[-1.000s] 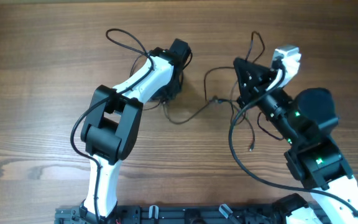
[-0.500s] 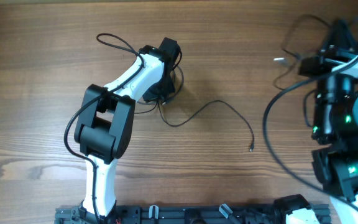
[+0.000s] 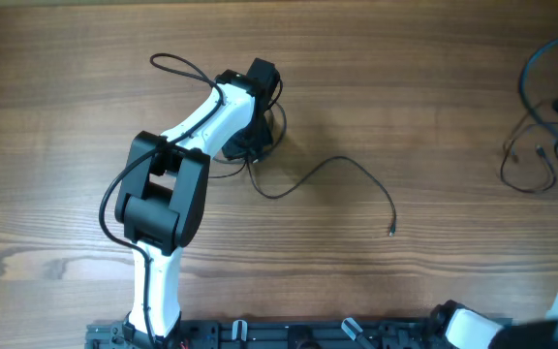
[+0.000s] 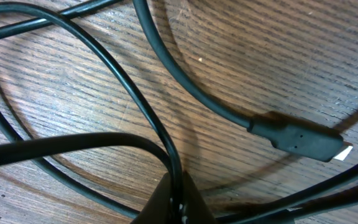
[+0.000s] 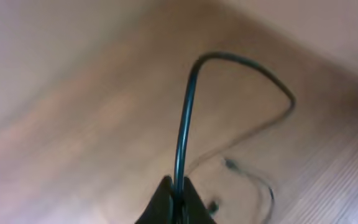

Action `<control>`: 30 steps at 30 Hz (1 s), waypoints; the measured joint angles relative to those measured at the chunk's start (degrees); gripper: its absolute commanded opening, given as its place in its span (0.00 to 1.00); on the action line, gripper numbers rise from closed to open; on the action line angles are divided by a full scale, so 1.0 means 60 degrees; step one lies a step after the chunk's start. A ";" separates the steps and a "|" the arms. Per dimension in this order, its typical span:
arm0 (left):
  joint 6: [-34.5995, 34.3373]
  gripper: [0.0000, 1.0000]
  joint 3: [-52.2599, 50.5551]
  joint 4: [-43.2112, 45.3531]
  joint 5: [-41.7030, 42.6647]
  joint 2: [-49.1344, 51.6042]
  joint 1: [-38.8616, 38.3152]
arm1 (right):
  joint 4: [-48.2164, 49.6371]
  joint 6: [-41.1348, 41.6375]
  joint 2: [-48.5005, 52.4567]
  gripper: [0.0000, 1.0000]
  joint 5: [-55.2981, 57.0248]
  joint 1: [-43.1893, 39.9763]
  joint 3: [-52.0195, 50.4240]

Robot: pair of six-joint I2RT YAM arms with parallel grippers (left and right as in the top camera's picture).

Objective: Untangle cables

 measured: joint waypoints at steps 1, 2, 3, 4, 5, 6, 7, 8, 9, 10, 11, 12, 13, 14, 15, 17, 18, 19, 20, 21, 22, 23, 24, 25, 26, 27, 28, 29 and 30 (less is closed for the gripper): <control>0.0000 0.04 0.0000 0.0000 0.0000 0.0000 0.0000 | -0.0306 0.0047 0.0357 0.04 -0.0109 -0.0171 0.0011; 0.0000 0.04 0.0000 -0.0004 0.0004 0.0000 0.0000 | -0.0590 0.0117 0.0790 0.04 -0.0215 -0.0346 0.0007; 0.0000 0.04 0.0000 -0.0004 0.0004 0.0000 0.0000 | -0.0805 0.0153 0.1122 0.04 -0.0266 -0.0481 0.0007; 0.0000 0.04 0.0000 -0.0004 0.0015 0.0000 0.0000 | -0.0965 0.0204 0.1344 0.05 -0.0324 -0.0601 0.0007; 0.0000 0.04 0.0000 -0.0015 0.0091 0.0000 0.0004 | -0.1158 0.0346 0.1570 0.17 -0.0364 -0.0769 0.0007; 0.0000 0.04 0.0000 -0.0022 0.0182 -0.0004 0.0004 | -0.1300 0.0474 0.1665 0.32 -0.0390 -0.0892 0.0007; 0.0000 0.04 0.0000 -0.0015 0.0237 -0.0004 0.0004 | -0.1464 0.0576 0.1763 0.45 -0.0419 -0.1038 0.0011; 0.0000 0.04 0.0000 -0.0004 0.0335 -0.0004 0.0004 | -0.1712 0.0692 0.1876 0.77 -0.0426 -0.1198 0.0011; 0.0000 0.04 0.0000 0.0004 0.0433 -0.0007 0.0004 | -0.1927 0.0765 0.2018 0.92 -0.0426 -0.1355 0.0011; 0.0000 0.04 0.0000 0.0007 0.0499 -0.0011 0.0004 | -0.2036 0.0812 0.2113 0.99 -0.0430 -0.1446 0.0011; 0.0000 0.04 0.0000 0.0011 0.0554 -0.0011 0.0004 | -0.2149 0.0852 0.2215 1.00 -0.0426 -0.1523 0.0011; 0.0000 0.04 0.0000 0.0025 0.0630 -0.0011 0.0004 | -0.2189 0.0856 0.2295 1.00 -0.0426 -0.1559 0.0011; 0.0000 0.04 0.0000 0.0040 0.0667 -0.0015 0.0004 | -0.2197 0.0871 0.2339 1.00 -0.0437 -0.1555 0.0011; 0.0000 0.04 0.0000 0.0040 0.0688 -0.0015 0.0004 | -0.2193 0.0871 0.2339 1.00 -0.0506 -0.1555 0.0011; 0.0000 0.04 0.0000 0.0040 0.0688 -0.0015 0.0004 | -0.2197 0.0871 0.2342 1.00 -0.0685 -0.1555 0.0011; 0.0004 0.04 0.0000 0.0051 0.0743 -0.0015 0.0004 | -0.2306 0.0871 0.2342 1.00 -0.1042 -0.1555 0.0011; 0.0073 0.04 -0.0004 0.0098 0.0827 -0.0018 0.0004 | -0.2408 0.0871 0.2342 1.00 -0.1410 -0.1555 0.0011; 0.0328 0.04 -0.0004 0.0368 0.1169 -0.0018 0.0004 | -0.2499 0.0874 0.2342 1.00 -0.2062 -0.1555 0.0011; 0.0528 0.04 -0.0022 0.0517 0.1450 -0.0018 0.0004 | -0.2510 0.0867 0.2342 1.00 -0.2393 -0.1555 0.0011; 0.0874 0.04 -0.0040 0.0856 0.2069 -0.0018 0.0011 | -0.2517 0.0834 0.2342 1.00 -0.2845 -0.1555 0.0011; 0.1446 0.04 -0.0091 0.1490 0.3187 -0.0015 0.0040 | -0.2514 0.0710 0.2342 1.00 -0.3508 -0.1548 0.0011; 0.1949 0.04 -0.0120 0.1763 0.4120 -0.0015 0.0029 | -0.2506 0.0543 0.2342 1.00 -0.4120 -0.1494 0.0011; 0.2426 0.04 -0.0127 0.1923 0.4998 -0.0015 -0.0011 | -0.2521 0.0295 0.2342 0.99 -0.4663 -0.1402 0.0011; 0.3096 0.12 -0.0127 0.2142 0.6091 -0.0015 -0.0098 | -0.2630 -0.0127 0.2342 1.00 -0.5304 -0.1184 0.0011; 0.3534 0.20 -0.0127 0.2182 0.6655 -0.0015 -0.0211 | -0.2732 -0.0335 0.2342 1.00 -0.5482 -0.1024 0.0011; 0.4178 0.23 -0.0131 0.2120 0.7264 -0.0015 -0.0492 | -0.3045 -0.0863 0.2342 1.00 -0.5894 -0.0550 0.0011; 0.4452 0.31 -0.0135 0.2022 0.7329 -0.0015 -0.0623 | -0.3180 -0.1209 0.2346 1.00 -0.6054 -0.0189 0.0011; 0.4550 0.32 -0.0135 0.1767 0.7275 -0.0018 -0.0736 | -0.3282 -0.1413 0.2346 1.00 -0.6116 0.0025 0.0011; 0.4707 0.34 -0.0149 0.1566 0.7209 -0.0018 -0.0801 | -0.3413 -0.1719 0.2346 1.00 -0.6186 0.0423 0.0011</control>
